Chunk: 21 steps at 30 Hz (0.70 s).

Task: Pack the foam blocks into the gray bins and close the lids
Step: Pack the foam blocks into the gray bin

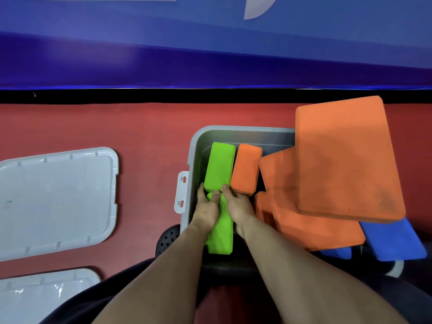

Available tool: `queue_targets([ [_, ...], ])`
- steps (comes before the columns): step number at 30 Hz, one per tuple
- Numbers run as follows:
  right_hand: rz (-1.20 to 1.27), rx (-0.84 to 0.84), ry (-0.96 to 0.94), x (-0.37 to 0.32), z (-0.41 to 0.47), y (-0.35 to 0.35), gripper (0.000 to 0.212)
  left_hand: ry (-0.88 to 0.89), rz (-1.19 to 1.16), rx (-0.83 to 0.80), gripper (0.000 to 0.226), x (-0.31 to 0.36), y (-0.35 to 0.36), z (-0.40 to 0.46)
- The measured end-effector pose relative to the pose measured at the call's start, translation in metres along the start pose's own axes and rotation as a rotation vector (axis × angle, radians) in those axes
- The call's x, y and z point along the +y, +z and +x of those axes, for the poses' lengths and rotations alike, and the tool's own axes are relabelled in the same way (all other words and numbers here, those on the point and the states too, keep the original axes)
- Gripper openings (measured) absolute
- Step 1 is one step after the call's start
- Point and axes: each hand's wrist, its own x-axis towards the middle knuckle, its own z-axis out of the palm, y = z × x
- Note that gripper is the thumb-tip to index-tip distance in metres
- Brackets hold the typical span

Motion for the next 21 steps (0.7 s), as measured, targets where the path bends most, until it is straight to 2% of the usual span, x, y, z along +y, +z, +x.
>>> queue_targets([
  [2,-0.043,0.024,-0.033,-0.003,0.0,-0.003,0.049,0.0,0.032,-0.004,0.061,-0.003,-0.004,0.003],
  [9,-0.187,0.065,-0.034,-0.002,0.0,-0.004,0.065,0.032,-0.014,0.011,0.047,-0.008,-0.008,0.005],
  [13,-0.105,0.098,-0.06,0.001,-0.004,-0.004,0.08,0.043,-0.02,0.0,0.048,-0.011,-0.008,0.004],
  [19,-0.1,0.149,-0.062,0.002,-0.004,-0.005,0.067,0.066,-0.031,0.023,0.044,-0.011,-0.011,-0.003],
  [21,-0.096,0.153,-0.055,0.003,-0.003,-0.004,0.069,0.07,-0.038,0.029,0.041,-0.013,-0.011,-0.002],
])
